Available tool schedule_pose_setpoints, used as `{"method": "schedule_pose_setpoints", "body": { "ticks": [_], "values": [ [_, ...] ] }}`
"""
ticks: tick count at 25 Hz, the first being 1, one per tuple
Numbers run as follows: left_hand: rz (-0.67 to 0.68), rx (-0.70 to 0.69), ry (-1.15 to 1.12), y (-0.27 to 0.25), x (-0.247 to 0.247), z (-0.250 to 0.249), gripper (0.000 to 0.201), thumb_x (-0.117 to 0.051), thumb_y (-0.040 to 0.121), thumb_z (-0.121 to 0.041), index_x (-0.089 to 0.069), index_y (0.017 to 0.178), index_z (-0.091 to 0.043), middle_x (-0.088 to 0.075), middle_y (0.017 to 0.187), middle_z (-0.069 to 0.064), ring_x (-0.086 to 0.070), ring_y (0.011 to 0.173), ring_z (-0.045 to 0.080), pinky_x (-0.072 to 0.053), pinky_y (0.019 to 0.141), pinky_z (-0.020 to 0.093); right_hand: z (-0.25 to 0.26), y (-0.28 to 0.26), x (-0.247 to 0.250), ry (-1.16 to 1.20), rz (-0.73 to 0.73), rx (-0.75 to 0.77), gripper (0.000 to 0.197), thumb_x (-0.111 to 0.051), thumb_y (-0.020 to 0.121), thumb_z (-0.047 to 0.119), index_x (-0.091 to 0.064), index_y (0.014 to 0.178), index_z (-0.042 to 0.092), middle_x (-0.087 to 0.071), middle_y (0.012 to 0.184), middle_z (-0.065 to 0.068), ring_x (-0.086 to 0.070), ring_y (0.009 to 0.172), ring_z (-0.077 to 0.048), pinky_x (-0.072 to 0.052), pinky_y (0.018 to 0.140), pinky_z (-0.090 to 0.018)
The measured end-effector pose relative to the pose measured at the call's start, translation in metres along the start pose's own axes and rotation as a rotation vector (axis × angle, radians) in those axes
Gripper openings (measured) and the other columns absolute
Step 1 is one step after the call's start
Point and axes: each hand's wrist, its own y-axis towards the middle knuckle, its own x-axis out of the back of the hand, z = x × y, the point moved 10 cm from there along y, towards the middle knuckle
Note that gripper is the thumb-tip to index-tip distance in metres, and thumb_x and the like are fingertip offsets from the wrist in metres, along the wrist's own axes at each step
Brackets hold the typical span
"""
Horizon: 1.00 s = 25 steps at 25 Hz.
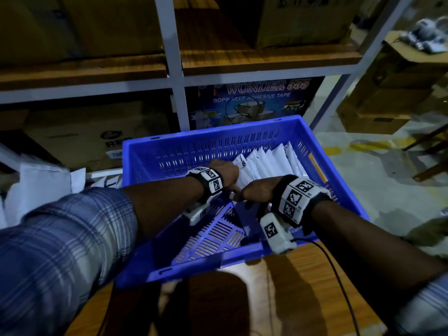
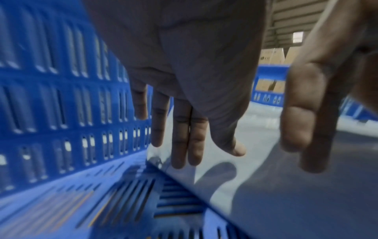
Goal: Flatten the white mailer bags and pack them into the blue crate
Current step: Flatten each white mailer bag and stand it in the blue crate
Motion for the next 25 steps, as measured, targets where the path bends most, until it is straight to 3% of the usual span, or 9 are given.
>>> {"method": "schedule_pose_setpoints", "body": {
  "ticks": [3, 7, 9, 10, 13, 15, 17, 22, 25],
  "values": [
    [-0.064, 0.022, -0.018, -0.023, 0.024, 0.006, 0.043, -0.057, 0.092, -0.055, -0.069, 0.111, -0.018, -0.065, 0.119, 0.01, -0.062, 0.11, 0.032, -0.043, 0.094, 0.038, 0.016, -0.024, 0.013, -0.108, -0.053, 0.033, 0.054, -0.043, 0.101, 0.048, -0.057, 0.13, 0.006, -0.061, 0.13, -0.011, -0.062, 0.088, -0.021, -0.044, 0.049, -0.015],
    [-0.22, 0.061, -0.103, -0.079, 0.07, 0.023, 0.042, -0.051, 0.096, -0.056, -0.07, 0.109, -0.02, -0.068, 0.117, 0.008, -0.062, 0.11, 0.032, -0.043, 0.093, 0.039, 0.046, -0.063, 0.039, -0.14, -0.3, 0.103, 0.052, -0.04, 0.102, 0.047, -0.056, 0.131, 0.006, -0.058, 0.128, -0.014, -0.061, 0.102, -0.028, -0.043, 0.05, -0.012],
    [-0.363, 0.09, -0.18, -0.12, 0.092, 0.036, 0.034, -0.052, 0.096, -0.049, -0.068, 0.112, -0.025, -0.068, 0.121, 0.005, -0.06, 0.114, 0.029, -0.041, 0.094, 0.037, 0.064, -0.083, 0.045, -0.164, -0.476, 0.146, 0.053, -0.044, 0.1, 0.048, -0.049, 0.14, 0.012, -0.053, 0.139, -0.014, -0.055, 0.117, -0.029, -0.047, 0.079, -0.02],
    [-0.447, 0.095, -0.224, -0.143, 0.1, 0.042, 0.032, -0.053, 0.095, -0.044, -0.067, 0.118, -0.026, -0.066, 0.125, 0.005, -0.058, 0.117, 0.029, -0.041, 0.096, 0.036, 0.072, -0.091, 0.045, -0.156, -0.554, 0.171, 0.056, -0.047, 0.099, 0.047, -0.042, 0.145, 0.015, -0.048, 0.146, -0.013, -0.049, 0.128, -0.029, -0.042, 0.095, -0.027],
    [-0.689, 0.092, -0.382, -0.222, 0.099, 0.064, 0.043, -0.055, 0.092, -0.034, -0.058, 0.134, -0.024, -0.058, 0.136, 0.003, -0.051, 0.126, 0.028, -0.039, 0.103, 0.038, 0.111, -0.123, 0.021, -0.046, -0.737, 0.324, 0.064, -0.051, 0.098, 0.043, -0.03, 0.153, 0.017, -0.034, 0.156, -0.008, -0.034, 0.142, -0.024, -0.031, 0.114, -0.038],
    [-0.839, 0.08, -0.487, -0.275, 0.077, 0.082, 0.05, -0.052, 0.086, -0.032, -0.058, 0.135, -0.023, -0.057, 0.137, 0.001, -0.051, 0.127, 0.026, -0.041, 0.104, 0.04, 0.141, -0.141, -0.009, 0.021, -0.846, 0.429, 0.065, -0.053, 0.097, 0.042, -0.03, 0.153, 0.017, -0.031, 0.158, -0.005, -0.03, 0.145, -0.02, -0.027, 0.117, -0.037],
    [-0.903, 0.073, -0.559, -0.325, 0.037, 0.1, 0.054, -0.051, 0.084, -0.031, -0.057, 0.136, -0.021, -0.057, 0.137, 0.003, -0.052, 0.127, 0.027, -0.043, 0.105, 0.043, 0.176, -0.154, -0.054, 0.055, -0.907, 0.514, 0.064, -0.057, 0.096, 0.036, -0.033, 0.152, 0.014, -0.034, 0.156, -0.006, -0.03, 0.144, -0.02, -0.025, 0.118, -0.034],
    [-0.774, 0.115, -0.697, -0.419, -0.081, 0.147, 0.057, -0.049, 0.087, -0.033, -0.051, 0.143, -0.023, -0.05, 0.147, 0.004, -0.044, 0.137, 0.025, -0.041, 0.11, 0.043, 0.262, -0.152, -0.177, 0.123, -0.832, 0.617, 0.058, -0.06, 0.096, 0.031, -0.04, 0.147, 0.013, -0.044, 0.15, -0.007, -0.04, 0.137, -0.021, -0.026, 0.108, -0.022],
    [-0.665, 0.205, -0.72, -0.459, -0.138, 0.187, 0.061, -0.046, 0.085, -0.031, -0.049, 0.145, -0.025, -0.046, 0.151, 0.004, -0.039, 0.14, 0.024, -0.036, 0.113, 0.042, 0.303, -0.131, -0.245, 0.147, -0.684, 0.581, 0.058, -0.058, 0.097, 0.035, -0.037, 0.149, 0.02, -0.04, 0.153, -0.001, -0.037, 0.14, -0.018, -0.032, 0.111, -0.028]
  ]
}}
